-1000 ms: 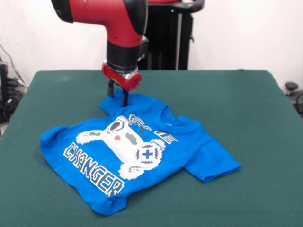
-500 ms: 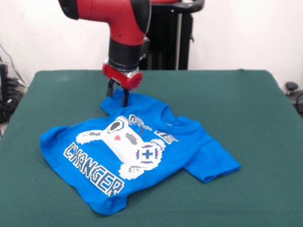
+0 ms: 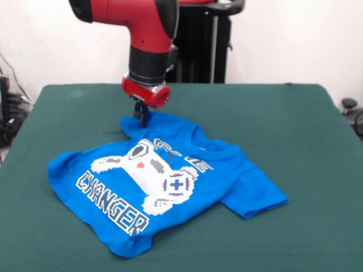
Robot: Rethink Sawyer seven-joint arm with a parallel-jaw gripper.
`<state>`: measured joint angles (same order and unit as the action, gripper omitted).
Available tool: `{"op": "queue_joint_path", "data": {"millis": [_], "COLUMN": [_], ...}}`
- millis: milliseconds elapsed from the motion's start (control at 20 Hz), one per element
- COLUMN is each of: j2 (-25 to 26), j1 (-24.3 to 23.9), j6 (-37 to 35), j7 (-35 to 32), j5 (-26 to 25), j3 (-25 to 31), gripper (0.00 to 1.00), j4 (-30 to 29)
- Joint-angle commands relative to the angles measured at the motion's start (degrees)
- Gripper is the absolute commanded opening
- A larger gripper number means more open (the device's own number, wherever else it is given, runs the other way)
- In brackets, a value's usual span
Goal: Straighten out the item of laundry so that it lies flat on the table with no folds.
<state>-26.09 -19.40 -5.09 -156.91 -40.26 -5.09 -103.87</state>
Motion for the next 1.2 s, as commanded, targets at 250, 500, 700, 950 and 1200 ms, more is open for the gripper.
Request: {"op": "queue_joint_path", "data": {"millis": [250,500,700,950,1200], "j2": [18.1,15.3,13.5,12.7,11.1], "j1": [-0.9,-1.9,-5.8,-7.2,-6.7], "j6": [2.2,-2.7,-6.4,-6.9,-6.9], "j7": [1.6,2.8,6.4,6.2,5.3], "j5": [-0.6,0.3,-0.5,-0.9,-1.1], "j3": [8.4,8.9,11.3,12.5,12.5], "gripper": [0.00,0.00,0.00,0.00,0.00], "j4": [8.8,5.4,1.6,-2.2,-4.8]}}
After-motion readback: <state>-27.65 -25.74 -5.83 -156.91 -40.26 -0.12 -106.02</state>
